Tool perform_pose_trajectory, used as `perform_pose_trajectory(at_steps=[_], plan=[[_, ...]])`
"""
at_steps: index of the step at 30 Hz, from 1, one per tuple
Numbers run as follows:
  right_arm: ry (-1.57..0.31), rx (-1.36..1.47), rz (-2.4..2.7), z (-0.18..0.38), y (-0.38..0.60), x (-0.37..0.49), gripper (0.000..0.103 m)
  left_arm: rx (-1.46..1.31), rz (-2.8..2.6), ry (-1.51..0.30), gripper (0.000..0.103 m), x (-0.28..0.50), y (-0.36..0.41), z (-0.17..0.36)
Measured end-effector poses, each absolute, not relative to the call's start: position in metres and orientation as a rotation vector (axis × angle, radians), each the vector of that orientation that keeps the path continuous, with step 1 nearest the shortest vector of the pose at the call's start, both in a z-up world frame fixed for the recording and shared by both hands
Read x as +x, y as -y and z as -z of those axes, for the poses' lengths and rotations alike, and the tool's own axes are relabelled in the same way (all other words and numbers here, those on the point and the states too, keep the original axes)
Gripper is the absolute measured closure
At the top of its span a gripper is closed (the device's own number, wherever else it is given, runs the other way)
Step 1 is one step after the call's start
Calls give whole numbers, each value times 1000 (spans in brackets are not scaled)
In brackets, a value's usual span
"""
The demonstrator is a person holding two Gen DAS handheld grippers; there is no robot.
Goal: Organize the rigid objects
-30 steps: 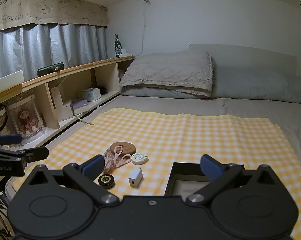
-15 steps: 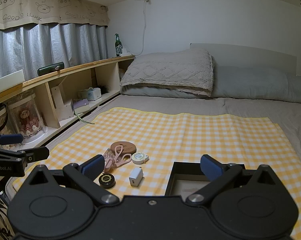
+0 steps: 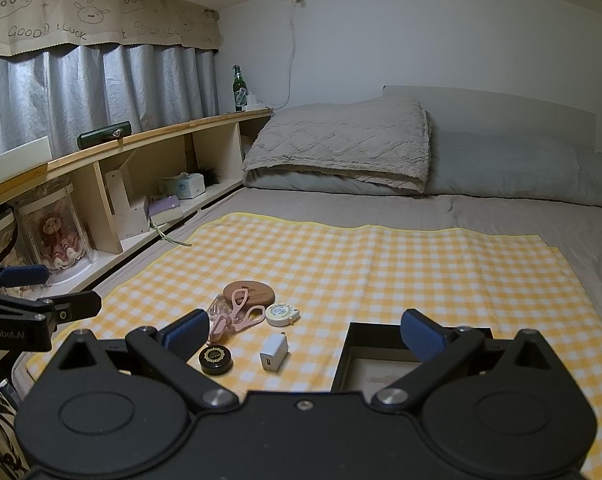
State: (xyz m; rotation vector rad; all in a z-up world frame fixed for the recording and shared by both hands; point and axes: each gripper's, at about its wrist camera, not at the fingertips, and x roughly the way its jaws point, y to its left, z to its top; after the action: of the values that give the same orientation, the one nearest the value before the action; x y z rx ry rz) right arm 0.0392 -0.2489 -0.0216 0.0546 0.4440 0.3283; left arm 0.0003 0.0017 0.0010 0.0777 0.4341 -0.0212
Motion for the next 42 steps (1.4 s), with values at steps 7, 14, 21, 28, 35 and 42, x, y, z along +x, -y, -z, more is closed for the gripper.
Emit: perform_pose_trajectory(at_steps=[7,14,21,28,35,42], plan=[[-443,53,-333,22,249,41,0,77,21,-435,0,0,-1,0],[-444,50,-331,21,250,41,0,79,21,-435,0,2,-1,2],[-442,46,-336,21,249,40,0,81,22,-435,0,0,1,2],[-440,43,-336,21,250,41,0,80,21,-435,0,1,2,4],[-439,39,-337,21,250,40,0,79,21,-435,0,1,2,4],[-438,37,-339,21,249,40,0,80,22,-435,0,1,2,3]])
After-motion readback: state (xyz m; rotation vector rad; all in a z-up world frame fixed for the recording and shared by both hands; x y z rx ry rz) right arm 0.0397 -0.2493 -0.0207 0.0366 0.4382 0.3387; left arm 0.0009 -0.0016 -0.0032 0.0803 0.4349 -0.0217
